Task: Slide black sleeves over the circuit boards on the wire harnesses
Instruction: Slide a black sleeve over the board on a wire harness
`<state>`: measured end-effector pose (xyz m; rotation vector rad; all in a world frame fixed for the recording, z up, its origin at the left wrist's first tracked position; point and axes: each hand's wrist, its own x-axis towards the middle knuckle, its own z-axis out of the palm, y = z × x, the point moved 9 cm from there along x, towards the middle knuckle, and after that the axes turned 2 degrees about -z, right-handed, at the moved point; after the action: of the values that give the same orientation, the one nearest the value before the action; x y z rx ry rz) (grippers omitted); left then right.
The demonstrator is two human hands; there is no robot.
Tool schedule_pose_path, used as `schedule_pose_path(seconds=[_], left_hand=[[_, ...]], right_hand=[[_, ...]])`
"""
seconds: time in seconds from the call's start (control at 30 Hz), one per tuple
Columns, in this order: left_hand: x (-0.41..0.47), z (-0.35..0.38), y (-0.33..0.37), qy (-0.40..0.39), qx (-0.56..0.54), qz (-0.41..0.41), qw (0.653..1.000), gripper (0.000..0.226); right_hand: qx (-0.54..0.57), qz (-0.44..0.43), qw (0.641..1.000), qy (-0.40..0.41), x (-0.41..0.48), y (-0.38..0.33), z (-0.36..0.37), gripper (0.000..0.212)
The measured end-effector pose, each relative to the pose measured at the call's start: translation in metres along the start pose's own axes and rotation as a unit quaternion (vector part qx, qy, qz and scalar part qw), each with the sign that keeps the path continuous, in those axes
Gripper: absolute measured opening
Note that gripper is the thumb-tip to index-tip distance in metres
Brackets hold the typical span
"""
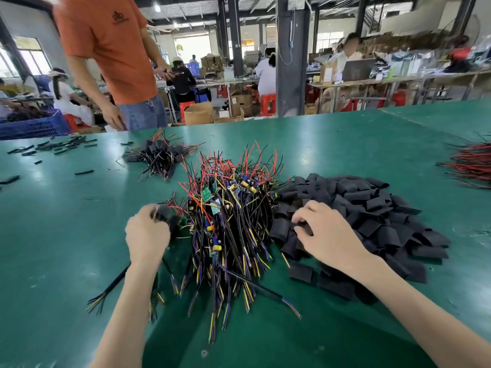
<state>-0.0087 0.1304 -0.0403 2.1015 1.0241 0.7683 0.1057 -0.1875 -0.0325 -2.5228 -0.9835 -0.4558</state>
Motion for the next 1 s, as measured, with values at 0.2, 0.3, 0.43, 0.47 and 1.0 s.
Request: schedule_pose_path(seconds=[0.2, 0.3, 0.43, 0.47, 1.0], left_hand=[[-0.02, 0.008, 0.013, 0.025, 0.194, 0.017, 0.981, 0.028], [-0.03, 0.016, 0.051, -0.05, 0.035, 0.164, 0.985, 0.022], [-0.043, 0.029, 0.062, -0.123, 0.001, 0.185, 0.975, 0.027], [-0.044, 0.029, 0.061, -0.112, 0.021, 0.186, 0.976, 0.026], [-0.056, 0.056, 0.04, -0.34, -0.154, -0.031, 0.927, 0.036]], right_hand=[[-0.049, 0.017, 0.995, -0.082, -0.001, 0.011, 0.02, 0.023], [-0.011, -0.019, 0.997, -0.069, -0.001, 0.0, 0.016, 0.022], [0.167, -0.099, 0.978, -0.073, -0.009, -0.043, 0.009, 0.028], [0.165, -0.118, 0.974, -0.102, -0.013, -0.055, 0.017, 0.032], [0.441, -0.066, 0.879, -0.17, -0.022, -0.078, 0.022, 0.012]])
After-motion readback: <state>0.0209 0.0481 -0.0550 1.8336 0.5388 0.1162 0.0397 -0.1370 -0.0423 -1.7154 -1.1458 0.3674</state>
